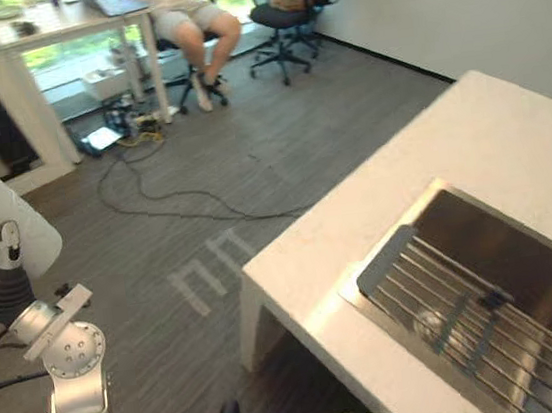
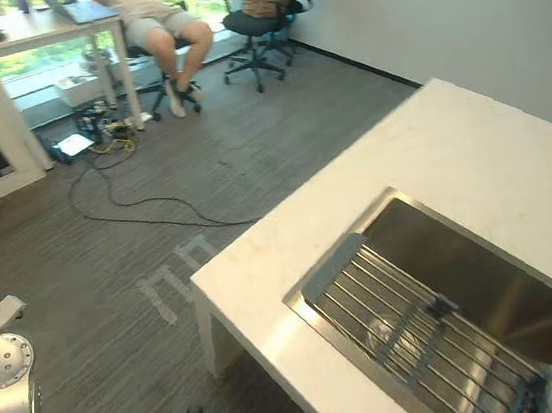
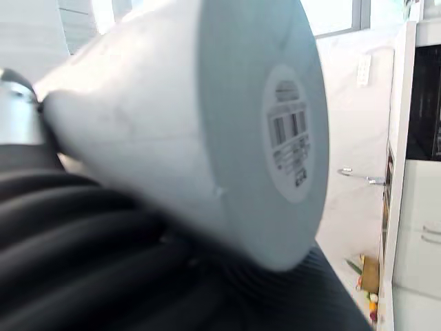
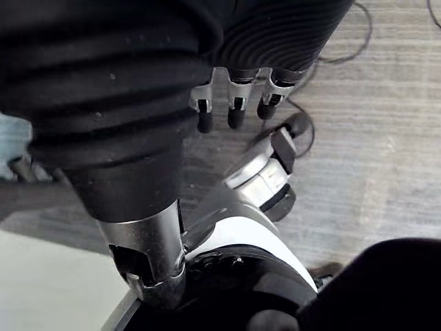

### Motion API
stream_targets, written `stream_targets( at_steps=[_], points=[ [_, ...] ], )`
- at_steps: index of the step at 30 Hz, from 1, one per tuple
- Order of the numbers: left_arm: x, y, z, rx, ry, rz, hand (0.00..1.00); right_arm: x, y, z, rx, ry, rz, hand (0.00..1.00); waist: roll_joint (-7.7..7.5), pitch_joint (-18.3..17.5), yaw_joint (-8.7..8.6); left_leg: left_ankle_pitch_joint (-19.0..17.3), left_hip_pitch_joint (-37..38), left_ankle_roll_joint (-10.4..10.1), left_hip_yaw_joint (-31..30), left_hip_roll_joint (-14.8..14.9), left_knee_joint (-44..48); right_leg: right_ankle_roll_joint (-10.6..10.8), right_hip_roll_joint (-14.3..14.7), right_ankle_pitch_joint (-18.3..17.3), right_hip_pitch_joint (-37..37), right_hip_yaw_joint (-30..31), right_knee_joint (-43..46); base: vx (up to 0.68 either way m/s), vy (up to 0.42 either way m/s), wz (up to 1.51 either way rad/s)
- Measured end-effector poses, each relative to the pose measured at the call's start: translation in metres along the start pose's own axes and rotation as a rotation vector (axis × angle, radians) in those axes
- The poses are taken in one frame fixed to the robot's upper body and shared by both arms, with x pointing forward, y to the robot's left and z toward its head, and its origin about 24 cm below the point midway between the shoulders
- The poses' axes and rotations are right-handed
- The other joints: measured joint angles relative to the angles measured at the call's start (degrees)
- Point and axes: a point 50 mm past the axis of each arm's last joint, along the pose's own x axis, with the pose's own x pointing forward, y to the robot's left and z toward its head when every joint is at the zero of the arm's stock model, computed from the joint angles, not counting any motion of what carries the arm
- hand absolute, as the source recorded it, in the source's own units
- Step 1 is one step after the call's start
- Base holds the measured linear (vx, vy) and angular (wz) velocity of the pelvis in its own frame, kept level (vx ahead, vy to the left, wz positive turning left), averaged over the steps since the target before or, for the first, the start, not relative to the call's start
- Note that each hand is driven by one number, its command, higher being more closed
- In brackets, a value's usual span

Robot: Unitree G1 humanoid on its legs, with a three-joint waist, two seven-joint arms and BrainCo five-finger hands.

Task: Walk over to the sink, pick up the cup, carry it to the dishwasher, place the cup inside the dishwasher, then close the dishwasher door

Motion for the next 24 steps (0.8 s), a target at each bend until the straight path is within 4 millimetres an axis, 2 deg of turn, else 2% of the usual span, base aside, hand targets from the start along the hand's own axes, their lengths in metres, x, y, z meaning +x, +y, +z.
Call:
stream_targets(
  at_steps=[1, 2, 3, 5, 6, 7, 9, 11, 13, 14, 15, 16, 17, 18, 19, 20, 21, 22, 23, 24],
  points=[
    [-0.001, -0.002, 0.001, -0.01, -0.003, -0.011, 1.0, 0.0, 0.003, -0.003, 0.009, 0.009, 0.013, 0.0, -0.1, -0.07, -0.13, 0.34, -0.38, -0.31, -1.51, -0.2, -0.03, 0.23, 0.64, -3.16, 0.01, 1.09, 0.25, 0.05, -0.196, 1.18],
    [-0.001, -0.003, 0.002, -0.022, -0.009, -0.014, 1.0, 0.0, 0.006, -0.008, 0.041, 0.012, 0.017, 0.0, -0.4, -0.22, -0.52, 1.25, -1.5, -0.83, -3.57, -1.46, 0.01, 0.23, 2.53, -7.33, -0.11, 2.22, -2.35, -0.01, -0.222, 0.92],
    [-0.003, -0.003, 0.002, -0.025, -0.006, -0.016, 1.0, -0.001, 0.006, -0.01, 0.041, 0.023, 0.016, 0.0, -0.53, -0.27, -0.62, 1.74, -1.97, -1.09, -4.43, -2.35, -0.03, -0.88, 2.66, -9.08, 0.06, 1.8, -2.95, -0.05, -0.257, 0.98],
    [-0.009, -0.007, 0.001, -0.044, 0.019, -0.03, 1.0, -0.003, 0.004, -0.019, 0.035, 0.052, 0.019, 0.0, 0.14, -0.24, -0.19, 2.44, -3.03, -1.11, -5.79, -3.72, -0.36, -0.17, 2.33, -12.67, 2.05, 3.03, -5.04, -0.11, -0.21, 0.59],
    [-0.01, -0.006, 0.001, -0.042, 0.02, -0.034, 1.0, -0.004, 0.004, -0.021, 0.031, 0.066, 0.022, 0.0, 0.13, -0.27, -0.13, 2.26, -3.34, -1.26, -5.09, -3.67, -0.42, -0.08, 2.3, -13.59, 2.66, 3.04, -6.13, -0.2, -0.181, 0.28],
    [-0.01, -0.007, 0.001, -0.044, 0.017, -0.045, 1.0, -0.005, 0.006, -0.027, 0.03, 0.092, 0.026, 0.0, 0.15, -0.11, -0.02, 1.95, -4.21, -1.29, -1.37, -2.99, -0.11, -0.02, 2.3, -15.74, 4.56, 3.02, -9.65, -0.26, -0.182, 0.2],
    [-0.013, -0.012, 0.002, -0.062, 0.027, -0.067, 1.0, -0.005, 0.008, -0.032, 0.019, 0.128, 0.035, 0.0, -0.19, -0.05, -0.79, 1.98, -5.76, -1.28, 3.41, -1.41, 0.04, 2.23, 3.09, -20.85, 6.98, 2.73, -14.76, -0.31, -0.198, 0.41],
    [-0.021, -0.021, 0.006, -0.093, 0.037, -0.129, 1.0, -0.005, 0.011, -0.037, 0.005, 0.166, 0.046, 0.0, 1.85, 0.25, -0.58, 1.74, -5.92, -0.91, 7.86, 1.09, -1.35, 1.75, 4.46, -19.94, 7.54, 0.39, -14.77, -0.23, -0.088, 0.6],
    [-0.022, -0.024, 0.01, -0.106, 0.025, -0.155, 1.0, -0.005, 0.013, -0.039, -0.007, 0.183, 0.052, 0.0, 2.83, 0.32, -0.83, 0.71, -6.79, 0.55, 11.91, 2.39, -1.68, 2.04, 4.96, -18.69, 8.32, -2.3, -15.28, -0.2, -0.029, 0.85],
    [-0.023, -0.025, 0.01, -0.106, 0.029, -0.167, 1.0, -0.005, 0.013, -0.04, -0.004, 0.191, 0.053, 0.0, 3.3, 0.29, -1.27, -1.38, -8.06, 2.75, 15.87, 3.22, -1.96, 1.88, 5.48, -17.38, 8.8, -4.1, -16.35, -0.19, -0.006, 1.44],
    [-0.024, -0.026, 0.008, -0.1, 0.045, -0.186, 1.0, -0.004, 0.015, -0.041, 0.005, 0.193, 0.064, 0.0, 3.44, 0.4, -2.12, -5.44, -9.69, 3.32, 20.98, 4.12, -1.96, 1.47, 6.14, -15.28, 9.26, -5.46, -18.19, -0.14, 0.018, 1.5],
    [-0.025, -0.027, 0.007, -0.101, 0.05, -0.197, 1.0, -0.004, 0.016, -0.04, 0.017, 0.19, 0.068, 0.0, 2.59, 0.4, -2.47, -6.74, -10.82, 3.83, 24.46, 4.65, -1.32, 1.19, 5.9, -14.18, 9.25, -6.46, -18.76, -0.17, 0.126, 1.58],
    [-0.027, -0.03, 0.009, -0.117, 0.055, -0.219, 1.0, -0.002, 0.016, -0.034, 0.036, 0.173, 0.07, 0.0, 4.74, 1.89, -2.62, -7.27, -14.01, 5.43, 30.99, 6.33, 3.61, 1.28, 6.33, -13.63, 9.09, -10.76, -17.63, -0.19, 0.142, 1.45],
    [-0.034, -0.033, 0.007, -0.133, 0.089, -0.253, 1.0, -0.001, 0.009, -0.025, 0.04, 0.145, 0.062, 0.0, 7.26, 2.15, -2.5, -7.77, -14.81, 3.86, 36.11, 8.57, 3.49, 0.03, 9.01, -15.86, 8.16, -12.05, -15.72, -0.22, 0.135, 1.47],
    [-0.036, -0.034, 0.007, -0.137, 0.095, -0.273, 1.0, -0.001, 0.01, -0.025, 0.045, 0.143, 0.067, 0.0, 6.74, 2.22, -3.29, -11.28, -15.12, -0.13, 39.31, 8.6, 3.77, -1.56, 10.02, -17.51, 7.49, -11.01, -16.51, -0.29, 0.05, 2.01],
    [-0.04, -0.041, 0.006, -0.162, 0.117, -0.296, 1.0, -0.001, 0.013, -0.026, 0.063, 0.147, 0.068, 0.0, 2.89, 1.64, -5.34, -14.58, -18.22, 4.34, 45.36, 7.77, 11.28, -3.82, 6.77, -15.4, 6.32, -12.69, -16.01, -0.32, 0.114, 1.64],
    [-0.045, -0.045, 0.008, -0.194, 0.124, -0.323, 1.0, -0.002, 0.002, -0.028, 0.031, 0.175, 0.032, 0.0, 1.68, 0.75, -3.09, -10.27, -20.13, 12.84, 47.76, 9.36, 25.88, -2.44, 0.28, -12.85, 4.17, -18.29, -13.02, -0.29, 0.145, 1.2],
    [-0.045, -0.045, 0.008, -0.204, 0.118, -0.333, 1.0, -0.002, -0.002, -0.023, 0.029, 0.163, 0.022, 0.0, 1.31, 0.53, -2.63, -10.46, -19.49, 12.58, 48.73, 10.79, 31.22, -1.73, -1.5, -11.35, 3.81, -18.71, -12.91, -0.18, 0.201, 0.23],
    [-0.044, -0.05, 0.01, -0.244, 0.106, -0.355, 1.0, -0.002, -0.01, -0.007, 0.032, 0.101, 0.007, 0.0, 2.02, 0.26, -3.46, -12.09, -16.82, 12.59, 50.65, 15.32, 36.45, -0.98, -2.75, -9.33, 3.81, -19.31, -13.51, -0.08, 0.291, 0.41],
    [-0.047, -0.065, 0.014, -0.3, 0.095, -0.417, 1.0, -0.004, -0.024, 0.008, 0.075, 0.04, -0.034, 0.0, 5.79, -0.71, -4.4, -11.62, -10.06, 10.2, 51.12, 18.91, 30.08, 1.0, -2.45, -10.37, 3.36, -20.57, -11.62, -0.07, 0.342, 0.74]
  ],
)
